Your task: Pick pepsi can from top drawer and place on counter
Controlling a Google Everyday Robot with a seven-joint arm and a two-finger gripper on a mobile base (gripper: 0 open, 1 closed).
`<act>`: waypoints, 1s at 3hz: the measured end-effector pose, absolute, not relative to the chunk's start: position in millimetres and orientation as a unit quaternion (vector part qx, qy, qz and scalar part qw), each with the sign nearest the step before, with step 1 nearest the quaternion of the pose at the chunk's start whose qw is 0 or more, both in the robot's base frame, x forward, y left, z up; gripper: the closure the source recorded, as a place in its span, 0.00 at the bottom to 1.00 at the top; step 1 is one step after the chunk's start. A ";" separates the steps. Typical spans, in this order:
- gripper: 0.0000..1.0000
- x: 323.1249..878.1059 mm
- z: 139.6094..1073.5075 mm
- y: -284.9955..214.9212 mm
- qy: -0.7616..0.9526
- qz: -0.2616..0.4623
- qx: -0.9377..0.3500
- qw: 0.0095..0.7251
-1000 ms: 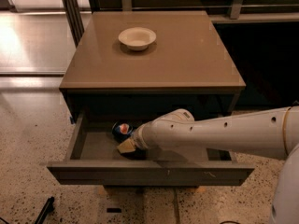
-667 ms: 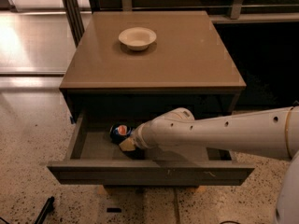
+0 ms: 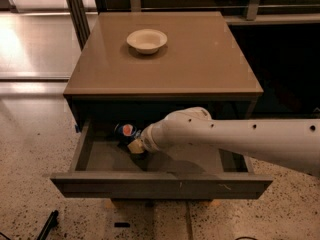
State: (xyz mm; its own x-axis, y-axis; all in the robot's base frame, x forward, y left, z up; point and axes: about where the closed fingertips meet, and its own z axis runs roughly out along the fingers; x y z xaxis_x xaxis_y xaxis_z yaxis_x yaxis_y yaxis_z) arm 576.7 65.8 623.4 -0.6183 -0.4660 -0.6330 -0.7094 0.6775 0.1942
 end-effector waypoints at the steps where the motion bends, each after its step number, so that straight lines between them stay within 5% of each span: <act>1: 1.00 582.9 678.3 55.3 0.855 0.279 -0.331 0.284; 3: 1.00 526.5 717.3 -45.1 0.859 0.264 -0.359 0.252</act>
Offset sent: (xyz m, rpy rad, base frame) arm -0.0492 -0.1309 0.1053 0.0118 0.0327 0.1917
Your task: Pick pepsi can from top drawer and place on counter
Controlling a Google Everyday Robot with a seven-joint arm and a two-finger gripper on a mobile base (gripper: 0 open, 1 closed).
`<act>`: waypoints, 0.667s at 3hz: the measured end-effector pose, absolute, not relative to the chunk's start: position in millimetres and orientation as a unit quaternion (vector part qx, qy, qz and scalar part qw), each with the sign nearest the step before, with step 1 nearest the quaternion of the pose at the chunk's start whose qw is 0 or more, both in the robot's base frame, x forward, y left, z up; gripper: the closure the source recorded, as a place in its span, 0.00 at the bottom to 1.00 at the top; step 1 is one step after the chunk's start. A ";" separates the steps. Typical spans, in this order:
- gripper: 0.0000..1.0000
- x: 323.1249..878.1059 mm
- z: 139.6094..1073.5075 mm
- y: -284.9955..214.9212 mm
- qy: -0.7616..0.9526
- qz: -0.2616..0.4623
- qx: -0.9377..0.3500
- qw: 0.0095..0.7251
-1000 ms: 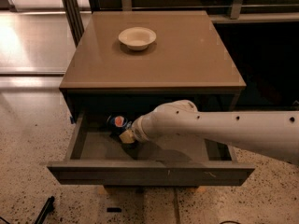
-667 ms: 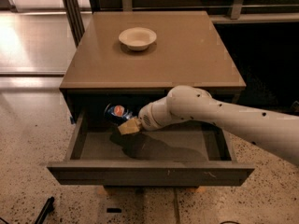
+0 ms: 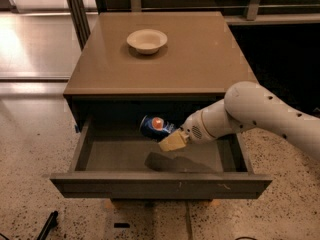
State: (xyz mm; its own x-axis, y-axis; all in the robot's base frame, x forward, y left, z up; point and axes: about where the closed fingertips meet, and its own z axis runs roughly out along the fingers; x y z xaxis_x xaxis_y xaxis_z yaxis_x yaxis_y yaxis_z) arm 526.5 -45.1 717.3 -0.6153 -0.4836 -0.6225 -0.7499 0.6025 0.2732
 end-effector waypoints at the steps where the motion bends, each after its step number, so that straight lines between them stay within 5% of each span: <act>1: 1.00 526.5 717.4 -45.1 0.859 0.264 -0.359 0.252; 2: 1.00 526.4 735.5 -36.7 0.846 0.273 -0.380 0.255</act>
Offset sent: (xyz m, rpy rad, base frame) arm 0.0004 0.0169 0.0451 0.0345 -0.0436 0.1089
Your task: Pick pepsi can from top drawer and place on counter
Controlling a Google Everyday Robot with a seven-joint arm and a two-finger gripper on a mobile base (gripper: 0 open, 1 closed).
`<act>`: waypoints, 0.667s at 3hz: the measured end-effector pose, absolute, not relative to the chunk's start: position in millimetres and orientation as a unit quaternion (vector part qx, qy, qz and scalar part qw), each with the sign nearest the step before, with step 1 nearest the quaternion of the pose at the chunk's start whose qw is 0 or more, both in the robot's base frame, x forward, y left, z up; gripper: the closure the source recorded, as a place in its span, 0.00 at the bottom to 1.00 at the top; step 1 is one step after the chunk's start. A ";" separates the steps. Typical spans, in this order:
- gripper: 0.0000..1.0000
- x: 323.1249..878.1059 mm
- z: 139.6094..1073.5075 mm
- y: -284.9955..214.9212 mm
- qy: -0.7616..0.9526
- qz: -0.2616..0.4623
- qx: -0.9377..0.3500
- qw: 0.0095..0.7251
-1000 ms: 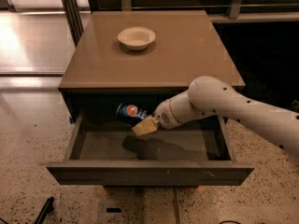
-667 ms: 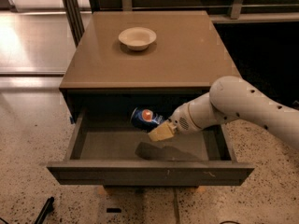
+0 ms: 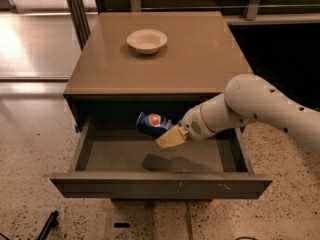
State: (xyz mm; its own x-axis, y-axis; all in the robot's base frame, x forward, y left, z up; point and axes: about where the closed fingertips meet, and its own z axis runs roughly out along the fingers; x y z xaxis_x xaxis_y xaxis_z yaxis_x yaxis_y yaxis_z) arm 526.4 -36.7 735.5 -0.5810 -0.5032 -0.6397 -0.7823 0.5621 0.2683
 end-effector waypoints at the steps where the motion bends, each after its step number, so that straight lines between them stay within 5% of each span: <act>1: 1.00 523.4 801.3 -30.3 0.818 0.257 -0.413 0.308; 2: 1.00 531.5 864.4 -22.8 0.798 0.226 -0.436 0.350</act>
Offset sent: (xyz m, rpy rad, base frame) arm 0.0174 0.0238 0.2089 -0.0328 -0.3941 0.0705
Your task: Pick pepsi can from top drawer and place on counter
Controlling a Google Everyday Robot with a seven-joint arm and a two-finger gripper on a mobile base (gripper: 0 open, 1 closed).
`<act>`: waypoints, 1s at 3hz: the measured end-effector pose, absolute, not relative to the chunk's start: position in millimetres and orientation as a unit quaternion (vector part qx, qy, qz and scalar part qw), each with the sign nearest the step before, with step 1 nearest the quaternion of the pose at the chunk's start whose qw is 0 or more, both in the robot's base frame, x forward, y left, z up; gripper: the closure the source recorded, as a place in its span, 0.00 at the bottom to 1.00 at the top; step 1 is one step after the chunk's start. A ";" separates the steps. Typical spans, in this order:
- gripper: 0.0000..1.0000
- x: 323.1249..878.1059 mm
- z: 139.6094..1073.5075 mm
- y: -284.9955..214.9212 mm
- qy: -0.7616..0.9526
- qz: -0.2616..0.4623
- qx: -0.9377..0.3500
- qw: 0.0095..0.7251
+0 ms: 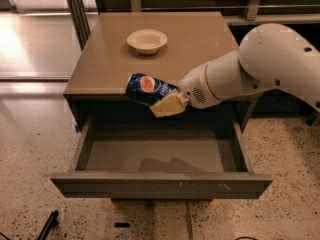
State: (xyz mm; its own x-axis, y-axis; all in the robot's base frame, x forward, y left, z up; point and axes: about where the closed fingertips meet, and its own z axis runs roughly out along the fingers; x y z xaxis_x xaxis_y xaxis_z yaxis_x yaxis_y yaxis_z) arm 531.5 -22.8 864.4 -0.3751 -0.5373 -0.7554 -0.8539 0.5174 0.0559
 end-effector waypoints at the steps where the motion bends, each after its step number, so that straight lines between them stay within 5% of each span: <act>1: 1.00 557.5 919.9 -17.3 0.787 0.210 -0.421 0.400; 3: 1.00 597.1 969.5 -2.7 0.783 0.194 -0.392 0.442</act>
Offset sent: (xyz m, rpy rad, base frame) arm 0.1170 0.0240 0.1599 0.1002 -0.2452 -0.2272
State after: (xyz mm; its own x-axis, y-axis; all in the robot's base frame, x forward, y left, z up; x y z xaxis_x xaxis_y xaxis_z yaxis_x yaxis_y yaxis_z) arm 597.1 -2.7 969.5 -0.3021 -0.4431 -0.8440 -0.7862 0.6165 -0.0423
